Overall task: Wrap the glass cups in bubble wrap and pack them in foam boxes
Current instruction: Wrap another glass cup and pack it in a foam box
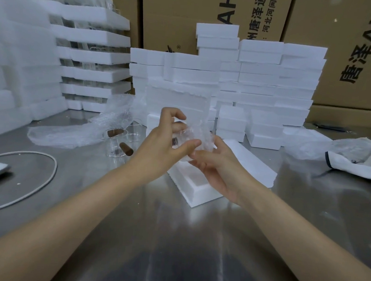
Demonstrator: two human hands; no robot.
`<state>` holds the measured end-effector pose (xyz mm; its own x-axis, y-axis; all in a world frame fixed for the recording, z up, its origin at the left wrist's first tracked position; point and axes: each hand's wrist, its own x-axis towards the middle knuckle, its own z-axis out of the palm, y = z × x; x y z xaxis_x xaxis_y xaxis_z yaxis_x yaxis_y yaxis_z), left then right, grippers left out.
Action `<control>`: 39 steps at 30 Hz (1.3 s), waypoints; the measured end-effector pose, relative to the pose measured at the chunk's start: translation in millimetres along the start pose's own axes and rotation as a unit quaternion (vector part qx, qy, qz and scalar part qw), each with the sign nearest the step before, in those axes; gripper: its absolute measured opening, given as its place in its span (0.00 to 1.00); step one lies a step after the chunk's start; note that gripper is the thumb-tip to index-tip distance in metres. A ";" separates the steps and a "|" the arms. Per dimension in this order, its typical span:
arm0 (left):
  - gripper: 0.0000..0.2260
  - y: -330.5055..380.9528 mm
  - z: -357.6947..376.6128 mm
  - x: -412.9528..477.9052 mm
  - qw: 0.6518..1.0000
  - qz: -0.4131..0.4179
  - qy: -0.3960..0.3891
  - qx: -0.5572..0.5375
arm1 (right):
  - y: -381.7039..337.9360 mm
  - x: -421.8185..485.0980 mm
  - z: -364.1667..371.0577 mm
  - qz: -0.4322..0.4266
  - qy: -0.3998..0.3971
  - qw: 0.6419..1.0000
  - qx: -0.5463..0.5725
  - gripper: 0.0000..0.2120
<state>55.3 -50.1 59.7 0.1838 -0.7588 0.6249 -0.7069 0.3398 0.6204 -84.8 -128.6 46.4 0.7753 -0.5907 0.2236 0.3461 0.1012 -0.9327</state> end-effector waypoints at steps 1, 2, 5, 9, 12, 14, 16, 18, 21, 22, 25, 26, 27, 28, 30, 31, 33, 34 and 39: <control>0.19 -2.0 -0.3 -0.5 1.000 0.006 -0.008 0.026 | -0.1 -0.2 0.1 0.002 -0.004 1.000 -0.020 0.29; 0.22 -2.2 -0.9 -1.4 0.998 0.014 -0.023 0.054 | -0.2 -0.4 0.3 0.006 -0.010 0.999 -0.040 0.30; 0.29 -1.3 -3.3 -2.0 0.991 0.015 -0.077 0.108 | 0.3 -0.6 0.0 0.019 -0.022 0.997 -0.074 0.32; 0.23 1.2 2.5 -1.0 0.984 0.063 -0.015 0.164 | 1.8 0.6 0.0 0.006 -0.005 0.998 -0.064 0.29; 0.18 3.2 4.8 -2.5 0.985 0.080 0.016 0.154 | 1.9 0.0 0.8 0.010 0.001 0.997 -0.072 0.31; 0.16 3.7 3.6 -1.1 0.982 0.093 -0.011 0.166 | 2.1 -0.6 0.4 0.016 0.010 0.997 -0.080 0.33; 0.18 4.1 1.6 0.8 0.972 0.114 -0.031 0.201 | 3.2 -0.8 -0.2 0.020 0.017 0.995 -0.098 0.33; 0.20 3.5 1.1 0.3 0.964 0.122 -0.037 0.235 | 4.3 -0.9 -0.1 0.022 0.023 0.992 -0.123 0.32; 0.17 2.1 1.7 -3.1 0.972 0.098 -0.017 0.213 | 5.0 -0.7 0.3 0.024 0.030 0.989 -0.144 0.33; 0.14 2.6 2.0 -2.5 0.972 0.095 -0.025 0.213 | 5.4 -0.7 0.4 0.023 0.030 0.988 -0.147 0.32; 0.10 1.6 4.9 -0.7 0.967 0.110 -0.065 0.221 | 6.2 -0.3 0.6 0.015 0.037 0.987 -0.155 0.33; 0.13 0.7 6.2 -1.4 0.969 0.116 -0.058 0.212 | 6.4 0.1 0.7 0.012 0.037 0.987 -0.158 0.34; 0.15 0.3 7.7 -2.8 0.969 0.116 -0.045 0.212 | 6.4 0.4 0.9 0.010 0.036 0.986 -0.160 0.34; 0.17 0.9 9.4 -4.1 0.968 0.114 -0.030 0.220 | 6.5 0.6 1.0 0.009 0.035 0.986 -0.163 0.35; 0.15 2.9 12.7 -6.0 0.962 0.111 -0.011 0.249 | 6.6 0.9 0.8 0.008 0.036 0.985 -0.167 0.35; 0.14 4.3 13.7 -5.9 0.957 0.117 -0.003 0.265 | 6.8 1.1 0.7 0.007 0.038 0.985 -0.166 0.35; 0.12 7.1 13.7 -3.8 0.948 0.127 0.002 0.292 | 8.1 1.5 -0.1 0.001 0.043 0.986 -0.163 0.35; 0.12 7.9 14.1 -3.3 0.946 0.127 0.001 0.299 | 8.9 1.8 -0.6 -0.003 0.047 0.985 -0.164 0.35; 0.18 6.9 17.0 -9.0 0.934 0.097 -0.011 0.342 | 10.7 0.8 -2.3 -0.017 0.050 0.980 -0.192 0.31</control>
<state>37.1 -50.4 50.3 -0.0022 -0.7339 0.6792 -0.9982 0.0427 0.0429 -81.7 -129.8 36.0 0.7044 -0.6658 0.2459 0.1326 -0.2169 -0.9671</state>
